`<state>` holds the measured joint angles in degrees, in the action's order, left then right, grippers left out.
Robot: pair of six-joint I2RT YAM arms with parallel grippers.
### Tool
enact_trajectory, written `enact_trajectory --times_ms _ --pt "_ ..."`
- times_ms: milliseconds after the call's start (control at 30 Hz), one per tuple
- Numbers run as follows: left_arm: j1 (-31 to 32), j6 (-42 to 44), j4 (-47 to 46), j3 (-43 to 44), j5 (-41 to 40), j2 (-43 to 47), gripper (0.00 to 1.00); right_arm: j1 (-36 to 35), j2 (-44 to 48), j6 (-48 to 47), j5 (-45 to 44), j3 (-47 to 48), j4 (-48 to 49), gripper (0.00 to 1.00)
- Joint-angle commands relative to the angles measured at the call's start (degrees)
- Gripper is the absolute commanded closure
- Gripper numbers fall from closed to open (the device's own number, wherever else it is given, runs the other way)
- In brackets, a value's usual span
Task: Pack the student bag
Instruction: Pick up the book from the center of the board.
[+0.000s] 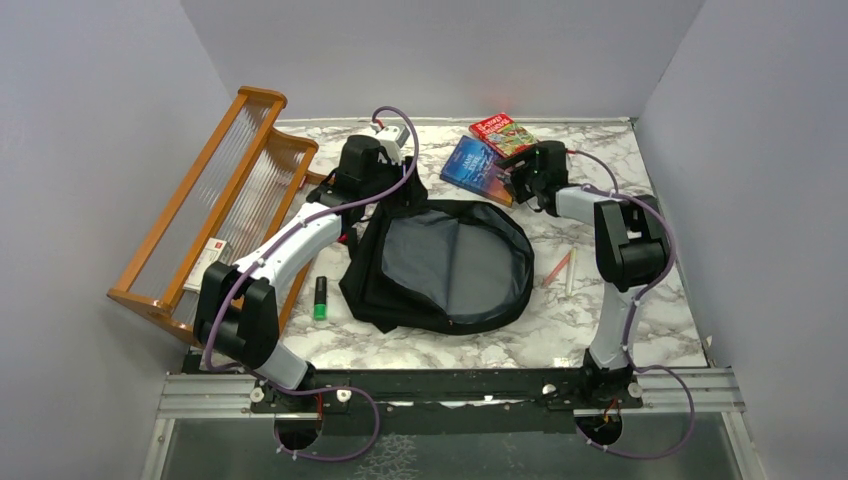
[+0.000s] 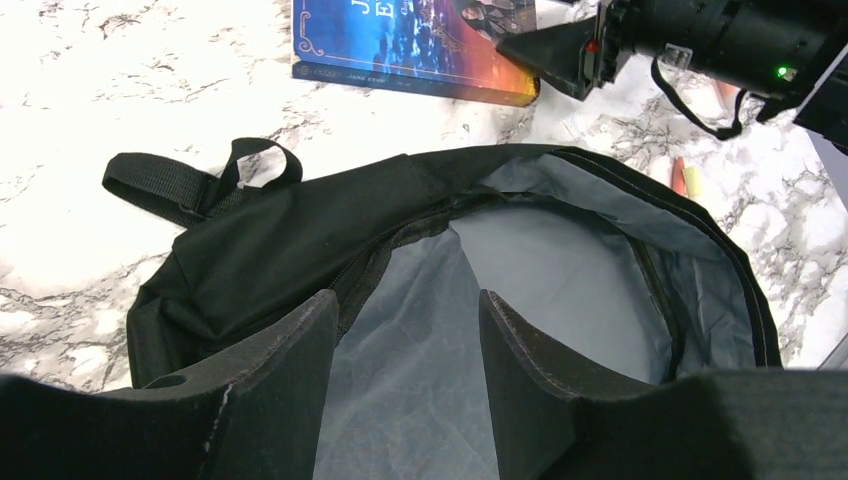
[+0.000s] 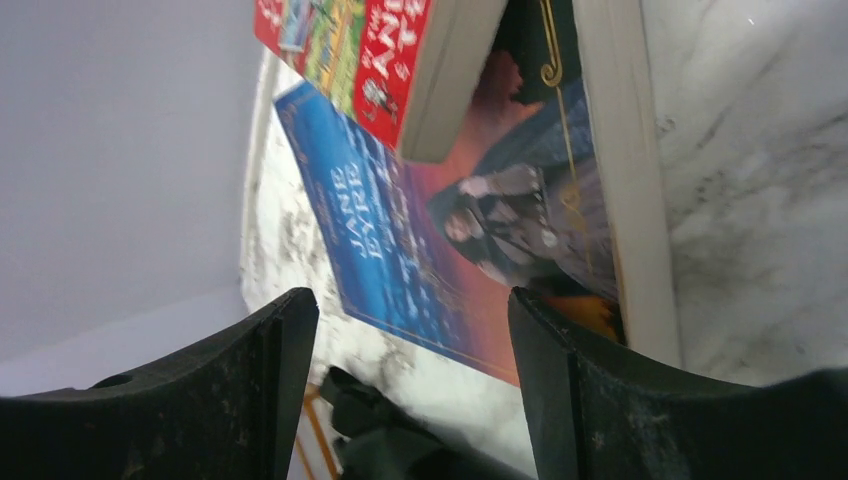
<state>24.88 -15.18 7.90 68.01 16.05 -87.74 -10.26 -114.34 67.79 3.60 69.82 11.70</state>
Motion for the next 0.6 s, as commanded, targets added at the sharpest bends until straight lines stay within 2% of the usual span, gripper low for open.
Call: enact_trajectory --times_ms 0,167,567 --pt "-0.4 0.5 -1.6 -0.9 1.3 0.6 0.45 0.9 -3.5 8.0 -0.6 3.9 5.8 0.25" --pt "-0.5 0.5 -1.7 -0.9 1.6 0.6 0.45 2.0 -5.5 11.0 -1.9 4.2 8.4 0.24" --pt "-0.5 0.6 -1.1 -1.3 2.1 0.9 0.44 4.0 -8.6 17.4 -3.3 7.3 5.0 0.24"
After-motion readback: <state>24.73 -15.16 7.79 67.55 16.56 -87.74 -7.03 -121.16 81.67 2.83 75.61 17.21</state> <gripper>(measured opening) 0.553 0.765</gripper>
